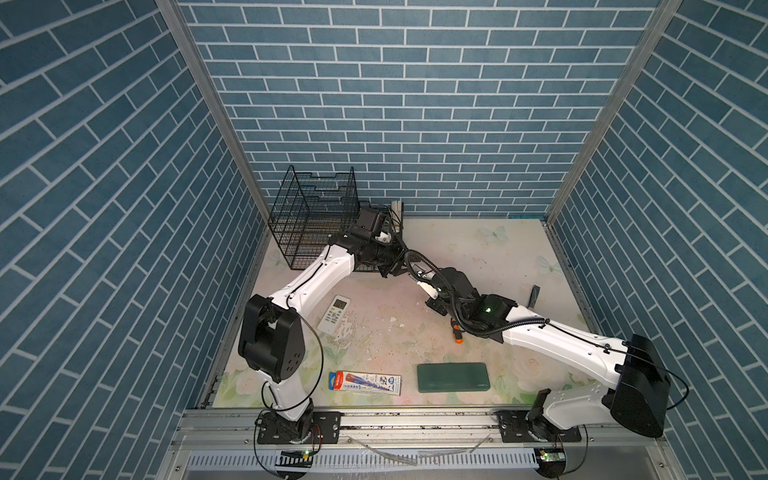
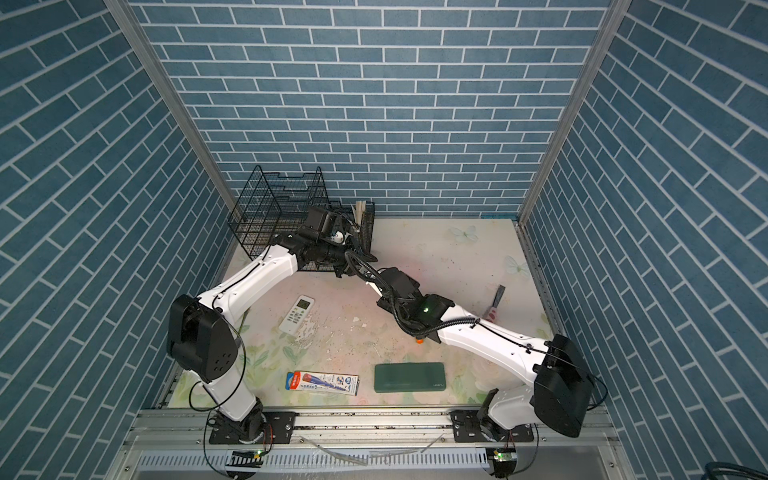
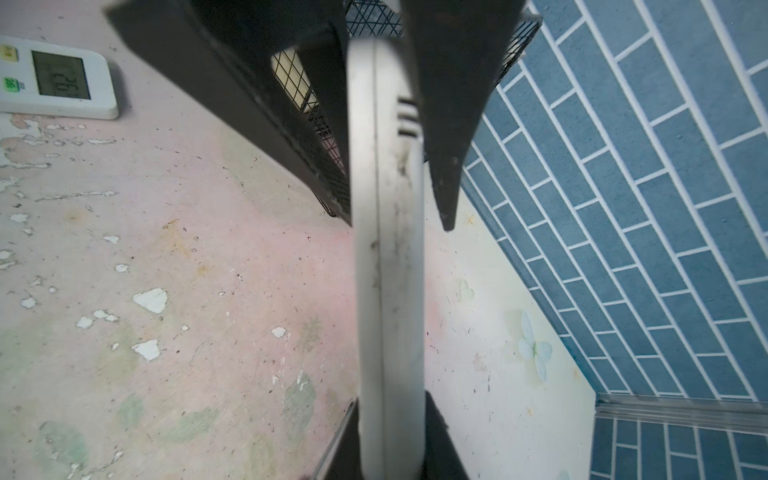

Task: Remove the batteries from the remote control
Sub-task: 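Close the left gripper on the remote's top end, then open the right gripper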

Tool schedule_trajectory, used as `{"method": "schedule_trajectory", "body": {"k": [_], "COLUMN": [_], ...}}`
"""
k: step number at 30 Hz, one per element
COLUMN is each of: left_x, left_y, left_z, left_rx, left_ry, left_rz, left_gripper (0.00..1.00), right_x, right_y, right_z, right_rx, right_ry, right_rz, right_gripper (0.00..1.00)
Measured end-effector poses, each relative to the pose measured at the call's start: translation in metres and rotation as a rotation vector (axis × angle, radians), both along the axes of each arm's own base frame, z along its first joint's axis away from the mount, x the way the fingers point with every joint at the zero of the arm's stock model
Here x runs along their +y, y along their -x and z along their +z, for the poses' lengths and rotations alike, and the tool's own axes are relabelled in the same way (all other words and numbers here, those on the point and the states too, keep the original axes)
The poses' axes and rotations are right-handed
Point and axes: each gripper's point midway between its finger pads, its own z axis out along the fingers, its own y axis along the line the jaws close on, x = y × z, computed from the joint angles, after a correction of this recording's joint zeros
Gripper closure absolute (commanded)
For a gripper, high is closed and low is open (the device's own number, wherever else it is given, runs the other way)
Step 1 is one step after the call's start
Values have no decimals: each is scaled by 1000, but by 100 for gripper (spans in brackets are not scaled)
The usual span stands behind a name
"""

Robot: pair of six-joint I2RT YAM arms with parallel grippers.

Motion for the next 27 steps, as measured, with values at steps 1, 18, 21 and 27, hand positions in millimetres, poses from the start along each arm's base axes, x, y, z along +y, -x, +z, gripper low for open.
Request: {"method": "schedule_trajectory", "body": {"k": [1,18,21,27], "left_x": [0,10,10,12], "left_y": [0,2,1,0], "left_z": [0,-4,-3,-3], "left_rx": [3,53,53,43], "left_ry": [1,10,19,36], "left_rz": [2,56,65,76], "left_gripper": [71,98,100,100], "right_x": [0,4,4,6], "right_y": [0,-5,-6,-8], "right_z": [0,-3,-2,-3], "right_rx": [-5,-97,-108,-124], "right_ry": [5,63,67,58], "right_rz": [2,30,31,28], "right_gripper": [100,86,84,70]}}
